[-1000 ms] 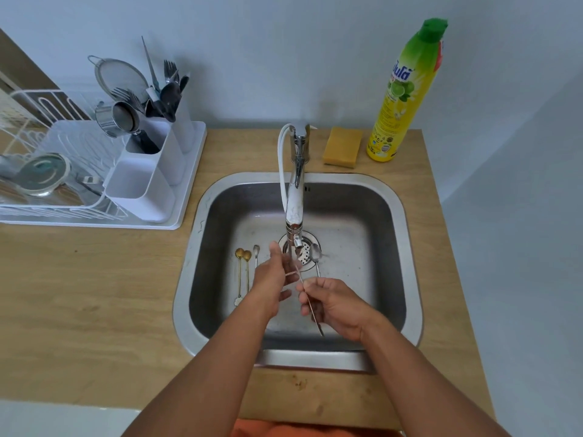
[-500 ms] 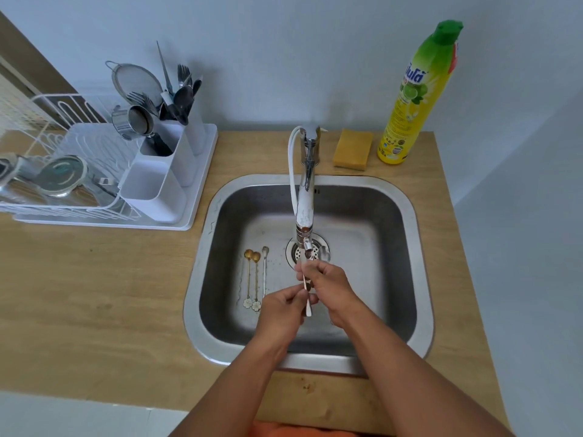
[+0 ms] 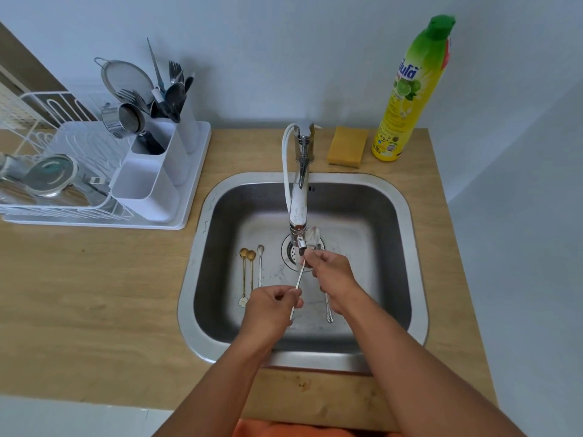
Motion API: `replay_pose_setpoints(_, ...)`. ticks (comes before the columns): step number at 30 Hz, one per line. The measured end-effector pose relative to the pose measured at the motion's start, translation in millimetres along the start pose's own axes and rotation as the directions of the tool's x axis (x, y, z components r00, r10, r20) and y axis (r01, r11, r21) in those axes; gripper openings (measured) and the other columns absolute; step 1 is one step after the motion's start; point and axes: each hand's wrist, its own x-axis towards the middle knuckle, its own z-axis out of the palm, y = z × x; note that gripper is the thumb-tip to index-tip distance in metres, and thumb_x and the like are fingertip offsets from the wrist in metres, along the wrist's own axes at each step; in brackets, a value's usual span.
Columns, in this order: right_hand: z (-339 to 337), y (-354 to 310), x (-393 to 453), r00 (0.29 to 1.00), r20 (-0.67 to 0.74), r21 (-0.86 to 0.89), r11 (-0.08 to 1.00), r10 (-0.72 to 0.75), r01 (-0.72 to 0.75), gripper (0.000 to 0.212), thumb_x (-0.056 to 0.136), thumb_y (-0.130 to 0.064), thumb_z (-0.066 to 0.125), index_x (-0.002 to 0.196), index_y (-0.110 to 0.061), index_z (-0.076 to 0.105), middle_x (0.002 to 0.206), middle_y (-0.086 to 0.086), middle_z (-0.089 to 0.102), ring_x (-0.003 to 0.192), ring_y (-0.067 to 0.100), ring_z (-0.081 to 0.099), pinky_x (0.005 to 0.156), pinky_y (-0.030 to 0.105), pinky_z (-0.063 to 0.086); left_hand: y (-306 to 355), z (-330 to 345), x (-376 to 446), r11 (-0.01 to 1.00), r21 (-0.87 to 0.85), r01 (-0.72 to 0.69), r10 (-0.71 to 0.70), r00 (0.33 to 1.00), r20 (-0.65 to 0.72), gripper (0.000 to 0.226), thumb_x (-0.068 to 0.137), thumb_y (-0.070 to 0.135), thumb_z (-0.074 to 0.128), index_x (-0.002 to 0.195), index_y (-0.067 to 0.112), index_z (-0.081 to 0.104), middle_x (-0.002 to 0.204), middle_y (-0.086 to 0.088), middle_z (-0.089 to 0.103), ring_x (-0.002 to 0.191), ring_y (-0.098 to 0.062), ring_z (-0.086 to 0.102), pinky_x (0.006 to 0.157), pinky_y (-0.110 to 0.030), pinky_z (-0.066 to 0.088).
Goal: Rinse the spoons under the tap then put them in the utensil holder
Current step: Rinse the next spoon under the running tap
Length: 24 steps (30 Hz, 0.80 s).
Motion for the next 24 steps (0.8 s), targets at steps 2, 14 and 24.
replay_pose_setpoints(2, -3, 3, -1, 1.000, 0.000, 0.016, 1.000, -0.027, 0.027, 0.020, 0.098, -0.028, 0.070, 0.083, -0.019, 0.081, 0.084, -0.016, 0.077, 0.068, -0.004, 0.060, 0.069, 0.018, 0.042, 1, -1, 5, 0.999, -0.027, 0.031, -0.032, 0.999, -0.014, 0.009, 0.100, 0.028, 0.071, 0.096, 0.026, 0.080, 0.078, 0.011, 0.081, 0.081, -0.007, 0.076, 0.067, -0.025, 0.064)
replay_pose_setpoints(14, -12, 0, -5, 0.997, 0.067, 0.164, 0.986, -0.032, 0.021, 0.018, 0.101, -0.027, 0.065, 0.099, -0.018, 0.081, 0.095, -0.012, 0.080, 0.080, -0.004, 0.067, 0.073, 0.023, 0.043, 24, -7, 34, 0.784, -0.275, 0.556, -0.324, 0.745, 0.583, 0.022, 0.096, 0.043, 0.072, 0.104, 0.026, 0.084, 0.085, 0.011, 0.072, 0.090, -0.014, 0.070, 0.097, -0.050, 0.058)
replay_pose_setpoints(24, -10, -19, 8, 0.993, 0.110, 0.225, 0.974, -0.047, 0.022, 0.021, 0.104, -0.022, 0.060, 0.099, -0.023, 0.081, 0.087, -0.012, 0.076, 0.070, 0.004, 0.053, 0.061, 0.027, 0.036, 24, -18, 41, 0.857, -0.249, 0.450, -0.268, 0.804, 0.531, 0.016, 0.084, 0.035, 0.083, 0.095, 0.024, 0.086, 0.090, 0.005, 0.076, 0.103, -0.019, 0.071, 0.089, -0.044, 0.060)
